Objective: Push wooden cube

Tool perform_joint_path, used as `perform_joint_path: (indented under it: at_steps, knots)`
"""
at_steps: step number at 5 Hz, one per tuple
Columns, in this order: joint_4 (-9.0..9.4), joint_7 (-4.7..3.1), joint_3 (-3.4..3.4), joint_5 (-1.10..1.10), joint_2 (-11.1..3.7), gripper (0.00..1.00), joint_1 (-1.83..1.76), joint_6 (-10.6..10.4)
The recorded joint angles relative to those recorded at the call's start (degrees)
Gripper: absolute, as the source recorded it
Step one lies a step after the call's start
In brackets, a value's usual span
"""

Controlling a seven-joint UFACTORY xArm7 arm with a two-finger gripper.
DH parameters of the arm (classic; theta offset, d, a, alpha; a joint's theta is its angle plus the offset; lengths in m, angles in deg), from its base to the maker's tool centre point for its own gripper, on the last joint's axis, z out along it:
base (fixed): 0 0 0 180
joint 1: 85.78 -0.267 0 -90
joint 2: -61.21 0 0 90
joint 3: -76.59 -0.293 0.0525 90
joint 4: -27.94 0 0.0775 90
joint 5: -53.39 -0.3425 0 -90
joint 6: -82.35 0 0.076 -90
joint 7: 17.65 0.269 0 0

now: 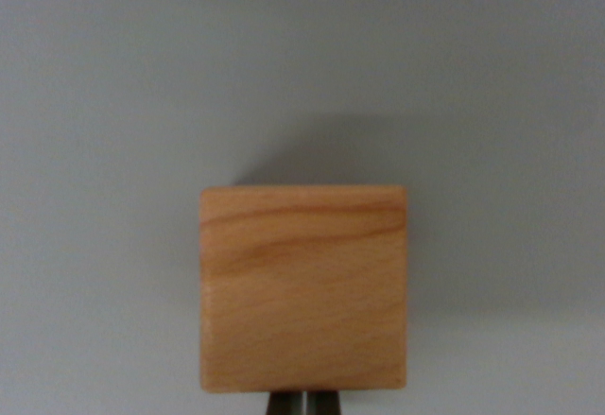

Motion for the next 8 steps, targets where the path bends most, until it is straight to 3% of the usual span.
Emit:
perform_joint_path:
  at_steps: [1, 2, 3, 4, 5, 6, 7, 8]
  knots:
    - [0.00, 0.00, 0.00, 0.00, 0.00, 1.00, 0.00, 0.00]
    - [-2.55, -0.01, -0.06, -0.09, -1.58, 1.00, -0.01, 0.96]
    - [-2.55, -0.01, -0.06, -0.09, -1.58, 1.00, -0.01, 0.96]
    - [-5.27, -0.02, -0.12, -0.18, -3.28, 1.00, -0.01, 2.00]
    - [-5.27, -0.02, -0.12, -0.18, -3.28, 1.00, -0.01, 2.00]
    - [-8.01, -0.02, -0.18, -0.27, -4.98, 1.00, -0.02, 3.04]
    - [-8.01, -0.02, -0.18, -0.27, -4.98, 1.00, -0.02, 3.04]
    - [-10.66, -0.03, -0.25, -0.36, -6.63, 1.00, -0.03, 4.04]
